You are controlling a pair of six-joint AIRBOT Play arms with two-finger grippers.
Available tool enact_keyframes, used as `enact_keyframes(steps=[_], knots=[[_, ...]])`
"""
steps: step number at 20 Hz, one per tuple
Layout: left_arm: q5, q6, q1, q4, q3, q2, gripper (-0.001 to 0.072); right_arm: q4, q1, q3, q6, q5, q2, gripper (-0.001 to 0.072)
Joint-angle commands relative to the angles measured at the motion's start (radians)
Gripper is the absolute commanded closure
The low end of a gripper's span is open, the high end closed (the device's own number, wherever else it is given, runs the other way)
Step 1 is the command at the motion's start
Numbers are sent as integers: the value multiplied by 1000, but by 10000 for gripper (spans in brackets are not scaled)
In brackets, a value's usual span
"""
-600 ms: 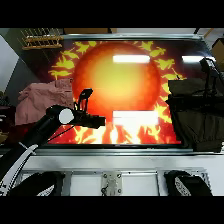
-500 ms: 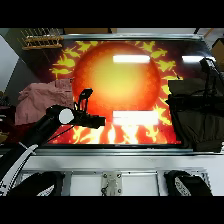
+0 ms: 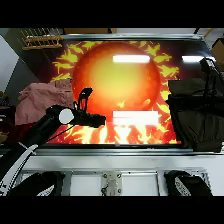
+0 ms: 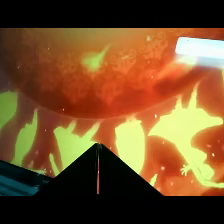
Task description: Fold the clothes and pants, and hang the long-sleeved shirts on hangers.
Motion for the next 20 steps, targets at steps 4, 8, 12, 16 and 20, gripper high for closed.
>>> enact_keyframes(steps=[4,8,12,16,20], knots=[[40,91,177,352,153,-48,32,0,1,0,0,0,-1,688],[32,100,451,475,375,-241,32,0,1,0,1,0,-1,688],[38,105,597,476,538,-487,32,0,1,0,1,0,-1,688],[32,373,587,467,675,-678,31,0,1,0,1,0,-1,688],[23,578,540,466,738,-775,31,0,1,0,0,0,0,688]])
